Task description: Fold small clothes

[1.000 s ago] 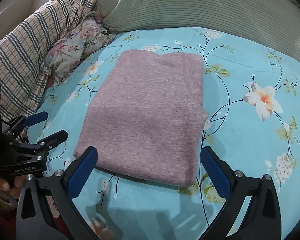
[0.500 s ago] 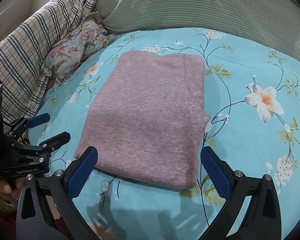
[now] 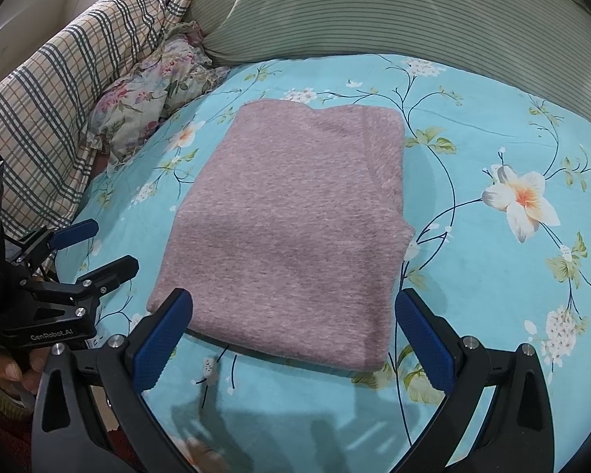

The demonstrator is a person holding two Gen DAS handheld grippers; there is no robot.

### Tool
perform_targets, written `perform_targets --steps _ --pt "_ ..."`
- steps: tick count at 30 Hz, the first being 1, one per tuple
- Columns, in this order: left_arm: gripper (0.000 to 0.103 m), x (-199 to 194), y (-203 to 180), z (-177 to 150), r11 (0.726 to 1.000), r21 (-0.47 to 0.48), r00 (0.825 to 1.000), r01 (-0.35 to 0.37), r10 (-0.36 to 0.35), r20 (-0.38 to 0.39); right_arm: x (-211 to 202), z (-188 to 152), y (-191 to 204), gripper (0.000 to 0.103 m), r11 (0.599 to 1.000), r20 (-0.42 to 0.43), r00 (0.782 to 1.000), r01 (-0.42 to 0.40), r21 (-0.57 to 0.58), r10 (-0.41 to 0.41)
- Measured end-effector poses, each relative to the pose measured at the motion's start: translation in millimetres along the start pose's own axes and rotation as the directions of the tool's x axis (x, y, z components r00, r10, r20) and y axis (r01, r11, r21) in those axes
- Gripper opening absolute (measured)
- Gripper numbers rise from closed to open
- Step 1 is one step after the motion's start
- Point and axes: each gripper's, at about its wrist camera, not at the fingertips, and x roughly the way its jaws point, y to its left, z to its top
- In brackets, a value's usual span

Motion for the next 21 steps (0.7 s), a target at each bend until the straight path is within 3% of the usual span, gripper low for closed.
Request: perform_targets --steps 21 --pt "0.089 -1.7 -2.1 1.9 1.0 -0.001 1.0 0.004 -0.004 -0.001 0.7 -0.6 0.1 0.102 1.0 -0.004 1.0 0.0 0.0 0.0"
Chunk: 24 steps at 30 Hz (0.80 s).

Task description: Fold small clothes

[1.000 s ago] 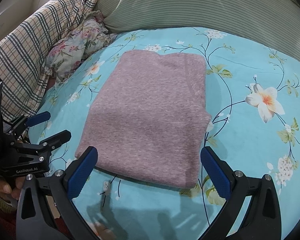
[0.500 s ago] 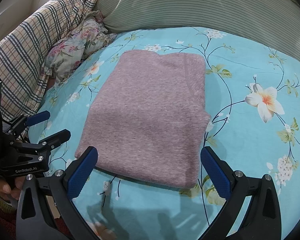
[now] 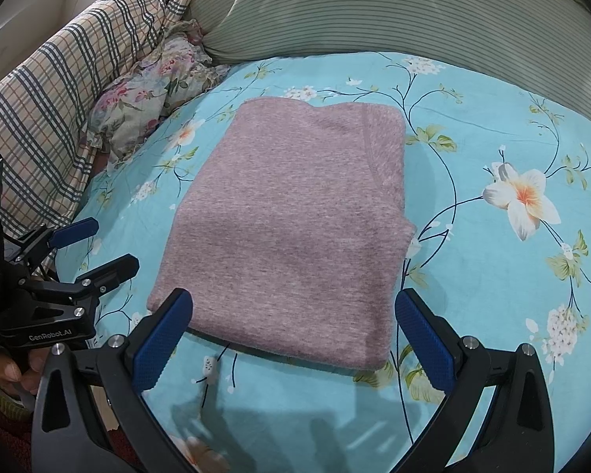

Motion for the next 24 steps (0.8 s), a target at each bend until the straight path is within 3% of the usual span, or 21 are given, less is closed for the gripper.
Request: perform_targets --steps 24 --pt "0.089 -1.3 -3.0 0.3 1.0 -0.003 1.0 0.004 -0.004 -0.001 -0.2 -1.0 -0.3 0.102 1.0 0.0 1.0 -0.002 -0.002 0.002"
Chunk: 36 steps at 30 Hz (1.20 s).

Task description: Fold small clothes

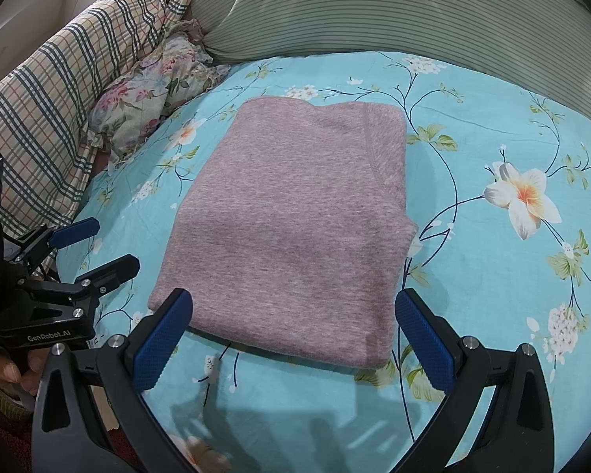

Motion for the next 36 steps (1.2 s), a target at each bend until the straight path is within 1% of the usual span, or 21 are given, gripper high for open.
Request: perform_targets --steps 24,36 --pt "0.089 1.7 -1.3 2.8 1.0 0.002 1.0 -0.003 0.003 0.002 0.7 2.5 -3.3 0.102 1.0 0.001 1.0 -0.001 0.0 0.001" --pt "0.089 1.3 -3.2 4.1 1.0 0.002 1.0 -0.011 0.011 0.017 0.8 7.0 -5.8 0.102 1.0 0.0 1.0 -0.003 0.007 0.003"
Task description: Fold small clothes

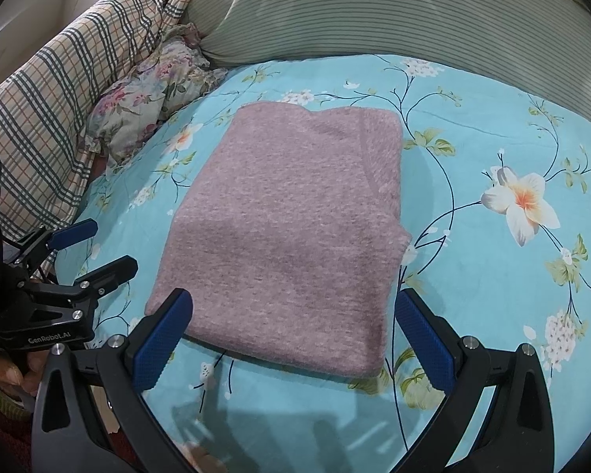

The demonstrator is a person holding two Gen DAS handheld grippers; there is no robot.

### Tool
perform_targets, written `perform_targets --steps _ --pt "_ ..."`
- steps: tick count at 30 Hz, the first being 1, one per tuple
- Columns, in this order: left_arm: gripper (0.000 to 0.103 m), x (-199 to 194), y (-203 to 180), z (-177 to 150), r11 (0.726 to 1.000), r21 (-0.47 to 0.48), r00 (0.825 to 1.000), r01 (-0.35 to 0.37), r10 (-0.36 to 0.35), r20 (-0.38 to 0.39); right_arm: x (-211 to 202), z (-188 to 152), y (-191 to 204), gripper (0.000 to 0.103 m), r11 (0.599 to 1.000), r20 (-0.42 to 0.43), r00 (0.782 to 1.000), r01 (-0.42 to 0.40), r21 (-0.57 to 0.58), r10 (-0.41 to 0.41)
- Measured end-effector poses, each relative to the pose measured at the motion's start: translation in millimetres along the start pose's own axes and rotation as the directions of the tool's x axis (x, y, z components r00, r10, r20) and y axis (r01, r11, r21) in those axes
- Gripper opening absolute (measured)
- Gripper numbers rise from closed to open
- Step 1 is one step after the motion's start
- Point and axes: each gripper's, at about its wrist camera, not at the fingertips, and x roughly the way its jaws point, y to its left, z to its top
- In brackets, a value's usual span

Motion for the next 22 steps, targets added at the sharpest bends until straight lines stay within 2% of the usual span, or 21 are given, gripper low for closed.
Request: perform_targets --steps 22 --pt "0.091 9.4 1.7 12.5 0.999 -0.023 1.0 0.024 -0.024 -0.003 13.6 8.6 -16.6 0.102 0.999 -0.001 1.0 -0.001 0.053 0.001"
